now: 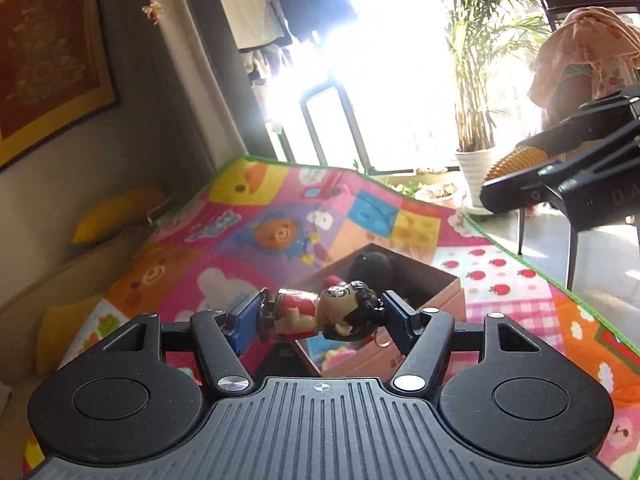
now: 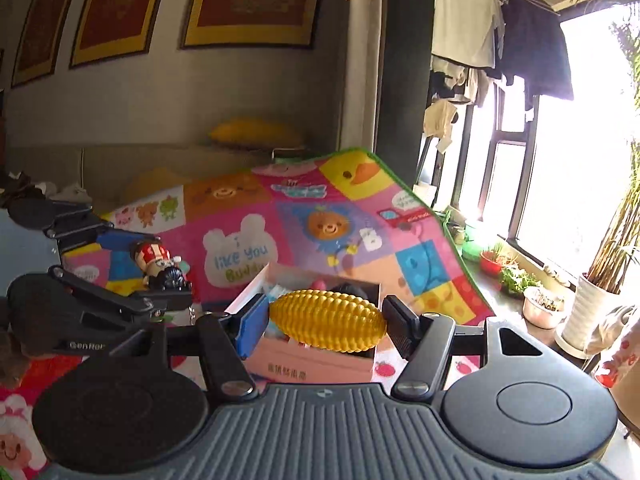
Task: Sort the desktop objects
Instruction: 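Carry both toys over the pink box and open both tools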
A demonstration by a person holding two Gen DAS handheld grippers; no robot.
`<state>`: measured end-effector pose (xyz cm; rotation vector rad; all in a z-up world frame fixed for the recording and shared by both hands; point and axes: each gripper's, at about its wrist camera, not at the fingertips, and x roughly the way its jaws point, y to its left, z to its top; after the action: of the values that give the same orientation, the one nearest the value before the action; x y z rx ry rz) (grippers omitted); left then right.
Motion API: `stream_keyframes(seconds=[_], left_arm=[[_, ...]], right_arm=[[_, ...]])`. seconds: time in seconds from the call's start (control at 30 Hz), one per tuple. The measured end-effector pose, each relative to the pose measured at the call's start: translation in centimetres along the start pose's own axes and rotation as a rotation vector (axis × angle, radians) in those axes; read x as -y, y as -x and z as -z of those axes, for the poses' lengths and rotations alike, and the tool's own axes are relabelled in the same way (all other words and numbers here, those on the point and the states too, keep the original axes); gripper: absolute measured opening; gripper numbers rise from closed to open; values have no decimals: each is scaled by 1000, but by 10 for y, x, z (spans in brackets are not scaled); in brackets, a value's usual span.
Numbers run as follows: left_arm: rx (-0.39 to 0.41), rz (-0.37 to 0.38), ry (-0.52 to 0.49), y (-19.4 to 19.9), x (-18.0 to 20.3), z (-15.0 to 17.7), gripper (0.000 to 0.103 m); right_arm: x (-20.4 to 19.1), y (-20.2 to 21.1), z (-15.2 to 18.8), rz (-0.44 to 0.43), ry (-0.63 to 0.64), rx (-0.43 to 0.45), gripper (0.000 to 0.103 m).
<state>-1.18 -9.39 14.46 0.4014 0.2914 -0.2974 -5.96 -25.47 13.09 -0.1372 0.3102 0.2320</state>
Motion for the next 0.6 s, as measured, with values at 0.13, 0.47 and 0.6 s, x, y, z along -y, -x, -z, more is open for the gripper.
stream_keyframes(seconds=[0.13,0.47,0.6], left_arm=[[-15,45,29,-35,1,-17,70],[-76,78,158,-125,-26,-6,93],[-143,24,180,-110,-45,38,96]], right_arm=[[23,-32,-36,-1,-70,-6,63],[37,-148,-49,59,-99,-128,69],[44,-168,-31,34,-129,-171,70]])
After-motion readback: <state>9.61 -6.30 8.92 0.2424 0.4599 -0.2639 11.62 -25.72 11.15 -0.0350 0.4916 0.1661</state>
